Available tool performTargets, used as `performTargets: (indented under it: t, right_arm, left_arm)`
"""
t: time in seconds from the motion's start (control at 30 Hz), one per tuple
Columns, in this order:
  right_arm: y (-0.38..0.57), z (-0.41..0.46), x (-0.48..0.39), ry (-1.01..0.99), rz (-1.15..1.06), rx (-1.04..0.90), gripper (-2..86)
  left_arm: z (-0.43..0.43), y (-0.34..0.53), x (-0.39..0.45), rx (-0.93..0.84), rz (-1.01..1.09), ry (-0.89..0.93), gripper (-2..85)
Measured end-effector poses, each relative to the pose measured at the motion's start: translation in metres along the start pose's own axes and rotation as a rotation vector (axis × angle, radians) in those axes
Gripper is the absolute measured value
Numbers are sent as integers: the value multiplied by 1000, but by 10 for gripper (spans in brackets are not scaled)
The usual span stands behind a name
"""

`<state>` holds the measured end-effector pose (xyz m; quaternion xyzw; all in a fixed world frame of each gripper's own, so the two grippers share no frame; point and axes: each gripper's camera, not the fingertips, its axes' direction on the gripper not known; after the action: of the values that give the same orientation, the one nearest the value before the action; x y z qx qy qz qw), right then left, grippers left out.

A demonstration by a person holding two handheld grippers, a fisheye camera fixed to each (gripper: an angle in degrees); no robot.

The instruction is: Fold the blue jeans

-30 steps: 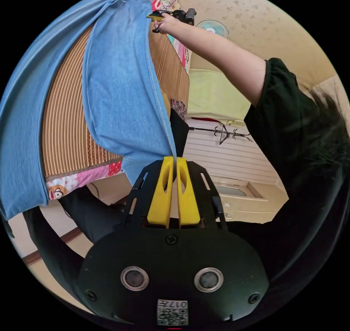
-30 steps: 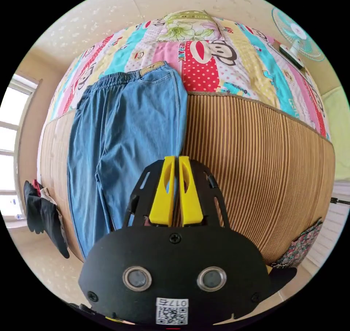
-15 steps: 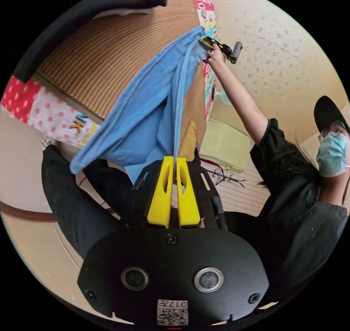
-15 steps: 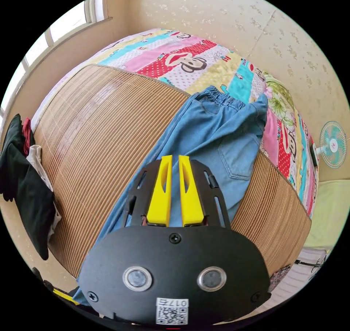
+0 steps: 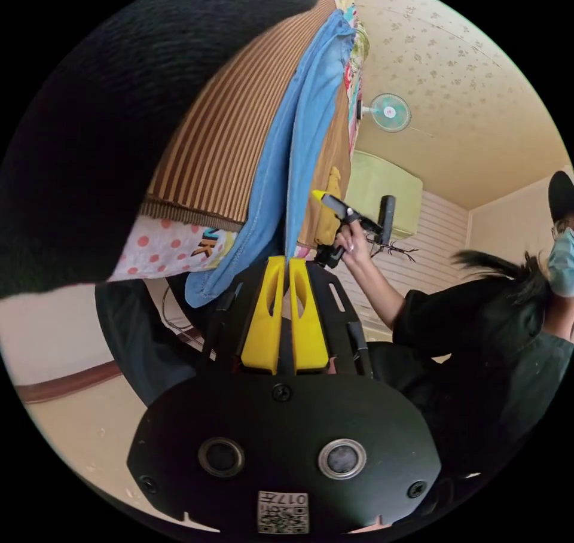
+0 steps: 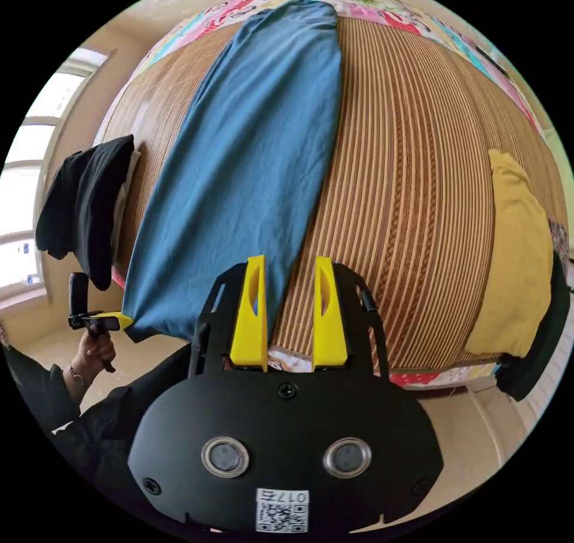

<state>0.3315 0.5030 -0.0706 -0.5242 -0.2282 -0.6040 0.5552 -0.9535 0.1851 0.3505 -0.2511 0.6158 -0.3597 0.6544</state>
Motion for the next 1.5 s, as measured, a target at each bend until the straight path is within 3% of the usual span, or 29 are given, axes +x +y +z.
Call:
performTargets:
  t: [0.1,0.2,0.37,0.57,0.73,0.93,1.07,1.3,1.37,1.5]
  right_arm:
    - [36,6,-8,-62,-46,10,36]
    - [67,-13,-5,-49,9,84,26]
    - [61,-10,6,114,82,-33,50]
    - [-70,-74,-30,80,-89,284,90]
    - [-260,-92,-84,60,-228,469,98]
    - [-410,-82,-82,66,22,504,98]
    - [-421,-72,-74,152,136,508,34]
    - [-394,-101,-116,164,-21,706,14]
    - [-406,-97,-120,124,-57,680,16]
    - [-442,-52,-103,-4,-141,440,37]
  left_arm:
    - [6,6,4,-13,8,-5,-8]
    - [9,13,15,-27,51,5,-7]
    - [24,23,14,-55,-13,-234,0]
    - [36,37,16,-67,-52,-332,40]
    - [54,66,49,-121,67,-415,33]
    - [67,89,100,-87,194,-511,5]
    - [73,86,104,-23,171,-516,-6]
    - [62,83,99,101,93,-427,-8]
    - [64,80,103,108,103,-425,-7]
    - [80,66,117,95,158,-441,3]
